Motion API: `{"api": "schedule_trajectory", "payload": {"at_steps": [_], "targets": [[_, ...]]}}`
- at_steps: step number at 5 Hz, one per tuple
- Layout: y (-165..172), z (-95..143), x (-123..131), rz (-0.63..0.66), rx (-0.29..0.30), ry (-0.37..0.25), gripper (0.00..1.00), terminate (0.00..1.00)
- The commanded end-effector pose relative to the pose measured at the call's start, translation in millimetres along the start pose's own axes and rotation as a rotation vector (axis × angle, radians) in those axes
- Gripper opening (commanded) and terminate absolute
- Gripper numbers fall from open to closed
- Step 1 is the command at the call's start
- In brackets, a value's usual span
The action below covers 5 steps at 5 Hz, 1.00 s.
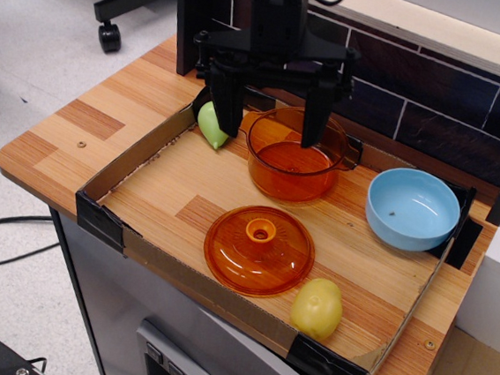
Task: Put lid on pot
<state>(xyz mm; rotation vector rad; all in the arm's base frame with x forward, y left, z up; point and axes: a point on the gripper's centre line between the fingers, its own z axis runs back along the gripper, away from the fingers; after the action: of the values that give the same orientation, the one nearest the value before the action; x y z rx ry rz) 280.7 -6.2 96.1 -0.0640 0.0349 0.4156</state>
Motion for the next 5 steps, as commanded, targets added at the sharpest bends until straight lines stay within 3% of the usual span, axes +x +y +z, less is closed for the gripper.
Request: {"api": "schedule_trajectory", "payload": {"at_steps": [1,2,3,5], "targets": [[11,-11,0,-0.052,-0.045,-0.078,1.0,0.0],[16,-17,-14,-0.095,-0.058,-0.098,1.0,0.0],[18,-17,-7,-0.094,-0.052,-0.108,1.0,0.0],[10,-39,-2,-0.089,-0.03,-0.086,1.0,0.0]]}}
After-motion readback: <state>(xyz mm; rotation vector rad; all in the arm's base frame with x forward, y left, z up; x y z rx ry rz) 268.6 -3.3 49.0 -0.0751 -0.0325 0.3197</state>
